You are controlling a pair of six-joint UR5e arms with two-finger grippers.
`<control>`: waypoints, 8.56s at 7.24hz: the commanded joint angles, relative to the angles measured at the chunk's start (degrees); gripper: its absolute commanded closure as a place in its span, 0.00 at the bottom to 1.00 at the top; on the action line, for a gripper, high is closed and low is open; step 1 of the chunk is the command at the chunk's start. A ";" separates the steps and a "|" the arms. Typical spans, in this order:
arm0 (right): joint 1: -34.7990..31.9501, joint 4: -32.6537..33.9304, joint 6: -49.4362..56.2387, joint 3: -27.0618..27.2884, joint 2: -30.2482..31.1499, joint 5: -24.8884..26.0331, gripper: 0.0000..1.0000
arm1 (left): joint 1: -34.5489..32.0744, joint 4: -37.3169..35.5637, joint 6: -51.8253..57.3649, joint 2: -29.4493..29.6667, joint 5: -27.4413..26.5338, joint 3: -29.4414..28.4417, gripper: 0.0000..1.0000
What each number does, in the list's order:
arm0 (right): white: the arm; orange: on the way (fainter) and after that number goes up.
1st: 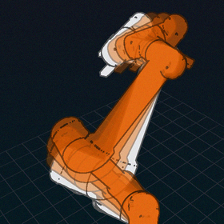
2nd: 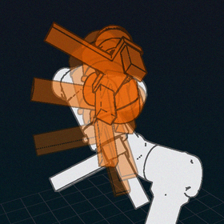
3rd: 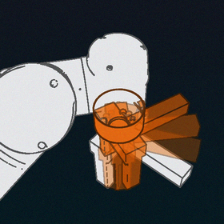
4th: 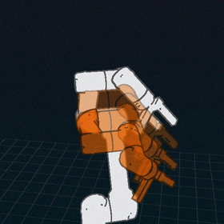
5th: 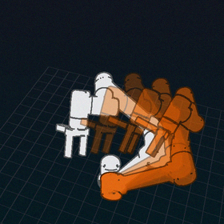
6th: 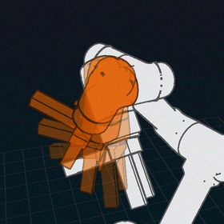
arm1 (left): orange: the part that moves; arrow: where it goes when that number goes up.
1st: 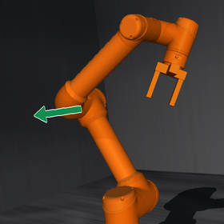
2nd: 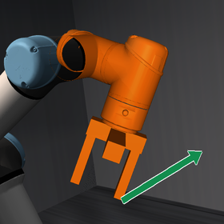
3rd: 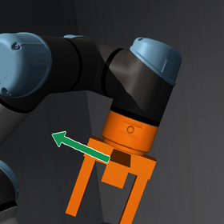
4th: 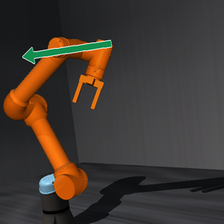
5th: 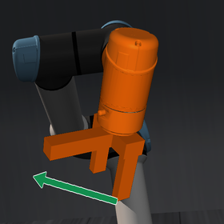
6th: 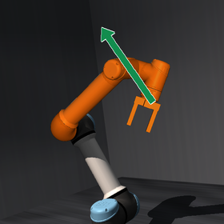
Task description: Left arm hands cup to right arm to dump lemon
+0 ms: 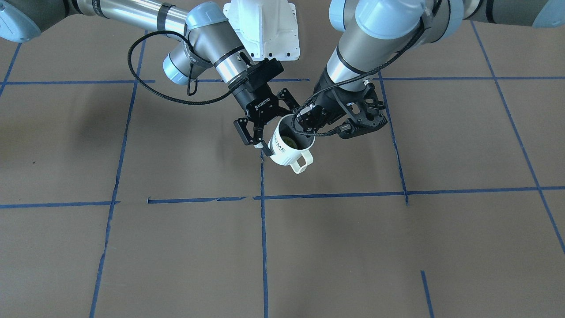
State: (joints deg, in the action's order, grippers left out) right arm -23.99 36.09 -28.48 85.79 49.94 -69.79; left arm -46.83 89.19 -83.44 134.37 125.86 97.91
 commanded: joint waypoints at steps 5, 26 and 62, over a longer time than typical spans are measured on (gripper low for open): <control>0.00 -0.05 0.00 0.00 0.07 0.00 0.01 | 0.60 0.29 -0.59 0.10 0.79 0.18 1.00; -19.57 -1.02 -21.08 18.24 36.32 -7.98 0.68 | -22.61 -14.04 64.63 -24.06 8.00 2.73 0.00; -47.55 -77.75 -150.38 -12.04 57.55 -6.59 0.68 | -20.94 -13.34 55.93 -25.39 3.78 7.74 0.00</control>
State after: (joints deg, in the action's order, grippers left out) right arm -71.50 -41.73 -178.82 73.74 107.58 -76.36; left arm -67.82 75.85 -27.45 108.98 129.64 105.65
